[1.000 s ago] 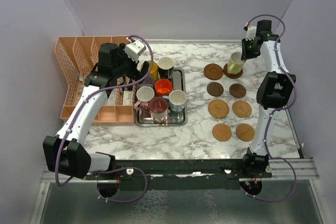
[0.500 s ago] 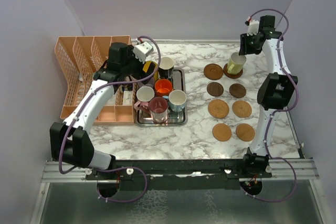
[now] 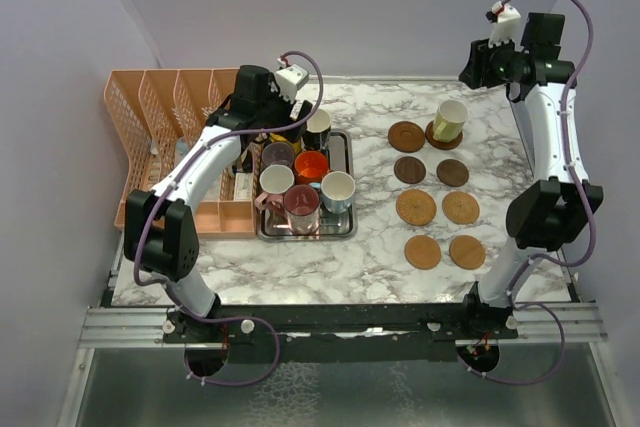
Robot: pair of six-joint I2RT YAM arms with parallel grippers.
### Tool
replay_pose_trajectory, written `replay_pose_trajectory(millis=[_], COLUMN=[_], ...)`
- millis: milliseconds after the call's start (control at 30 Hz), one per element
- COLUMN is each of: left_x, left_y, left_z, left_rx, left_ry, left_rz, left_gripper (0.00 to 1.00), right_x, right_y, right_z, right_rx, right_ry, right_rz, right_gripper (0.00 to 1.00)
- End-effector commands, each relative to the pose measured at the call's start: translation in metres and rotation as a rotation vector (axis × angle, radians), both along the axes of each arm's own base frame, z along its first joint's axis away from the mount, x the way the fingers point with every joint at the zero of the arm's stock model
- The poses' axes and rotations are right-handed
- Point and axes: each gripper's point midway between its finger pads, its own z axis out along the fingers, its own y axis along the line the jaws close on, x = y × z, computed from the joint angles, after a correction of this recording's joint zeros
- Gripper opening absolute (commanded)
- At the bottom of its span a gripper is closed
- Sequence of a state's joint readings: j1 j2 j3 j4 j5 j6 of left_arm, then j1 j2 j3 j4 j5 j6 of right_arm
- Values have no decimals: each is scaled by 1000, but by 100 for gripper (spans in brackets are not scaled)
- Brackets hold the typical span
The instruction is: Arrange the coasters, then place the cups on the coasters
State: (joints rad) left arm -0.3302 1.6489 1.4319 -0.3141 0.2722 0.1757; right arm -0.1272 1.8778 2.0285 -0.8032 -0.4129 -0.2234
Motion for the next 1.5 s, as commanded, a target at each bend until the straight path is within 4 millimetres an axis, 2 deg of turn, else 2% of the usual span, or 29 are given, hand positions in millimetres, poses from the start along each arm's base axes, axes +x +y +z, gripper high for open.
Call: replay_pose_trajectory(millis=[0, 100, 200, 233, 333, 500, 567, 600, 733, 933, 1133, 1300, 1467], left_x=[14, 16, 12, 8, -1, -17, -21, -25, -31, -36, -37, -37, -37], left_y=[-9, -16, -16, -13, -2, 14, 23, 28, 48, 63, 65, 66, 67], left_z=[9, 1, 3, 16, 29, 50, 65, 61, 67, 73, 72, 72, 71], left_rx=[-25, -31, -28, -27, 11, 55, 60, 69, 78, 83, 89, 89, 91], left_ry=[-18, 3, -3, -36, -89, -173, -223, -223, -229, -243, -240, -241, -240], left_rz=[38, 19, 9, 5, 5, 15, 43, 53, 102, 136, 134, 134, 134], left_gripper=[88, 88, 88, 89, 92, 99, 99, 99, 99, 99, 99, 99, 99], right_x=[-20, -40, -71, -82, -114, -155, -164, -167, -169, -163, -164, -171, -168], right_y=[50, 95, 151, 168, 209, 256, 269, 274, 286, 275, 266, 272, 271], right_z=[4, 3, -10, -18, -43, -85, -98, -103, -128, -157, -173, -183, -183], right_rx=[50, 77, 63, 53, 32, 6, -10, -19, -66, -173, -194, -181, -202], right_ry=[-40, -52, -40, -29, 4, 93, 121, 133, 190, 293, 357, 399, 392], right_rz=[196, 346, 518, 564, 674, 807, 830, 834, 806, 631, 533, 556, 547], right_gripper=[47, 47, 47, 48, 51, 55, 58, 59, 60, 56, 49, 37, 26])
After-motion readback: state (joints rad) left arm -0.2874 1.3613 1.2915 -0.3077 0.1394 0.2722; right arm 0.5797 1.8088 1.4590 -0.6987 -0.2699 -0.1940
